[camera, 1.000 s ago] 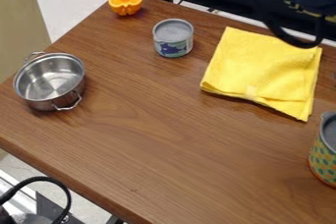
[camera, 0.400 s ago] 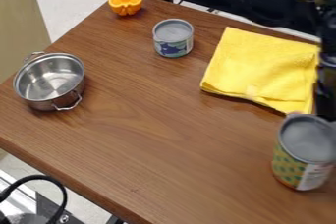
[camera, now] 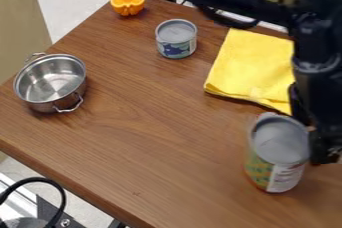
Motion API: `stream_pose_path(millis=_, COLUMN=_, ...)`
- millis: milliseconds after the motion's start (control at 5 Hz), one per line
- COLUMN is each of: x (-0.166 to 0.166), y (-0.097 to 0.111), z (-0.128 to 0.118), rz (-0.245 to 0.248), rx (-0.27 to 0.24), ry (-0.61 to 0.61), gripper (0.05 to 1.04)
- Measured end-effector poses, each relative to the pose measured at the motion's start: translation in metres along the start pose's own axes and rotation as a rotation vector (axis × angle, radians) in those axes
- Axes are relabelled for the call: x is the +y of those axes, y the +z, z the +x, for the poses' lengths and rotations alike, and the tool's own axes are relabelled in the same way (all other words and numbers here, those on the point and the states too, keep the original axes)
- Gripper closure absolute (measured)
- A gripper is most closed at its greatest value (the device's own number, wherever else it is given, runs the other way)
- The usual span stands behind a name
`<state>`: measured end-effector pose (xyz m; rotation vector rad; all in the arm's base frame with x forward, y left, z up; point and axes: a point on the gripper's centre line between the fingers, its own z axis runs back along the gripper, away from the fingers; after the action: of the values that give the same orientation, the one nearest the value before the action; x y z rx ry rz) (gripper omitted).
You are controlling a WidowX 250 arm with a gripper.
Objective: Moved can to the bottom left
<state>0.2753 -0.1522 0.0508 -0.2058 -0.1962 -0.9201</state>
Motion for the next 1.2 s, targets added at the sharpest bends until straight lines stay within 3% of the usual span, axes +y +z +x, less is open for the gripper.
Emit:
stream_pose_path(millis=400, x=0.014, y=0.012, z=-0.035, rz=0.029, rx=0.049, ry=-0.073, gripper=0.089)
stream_pose_path(millis=1200, x=0.036, y=0.026, z=-0.090, rz=0.033, rx=0.075, ry=-0.151, gripper=0.088)
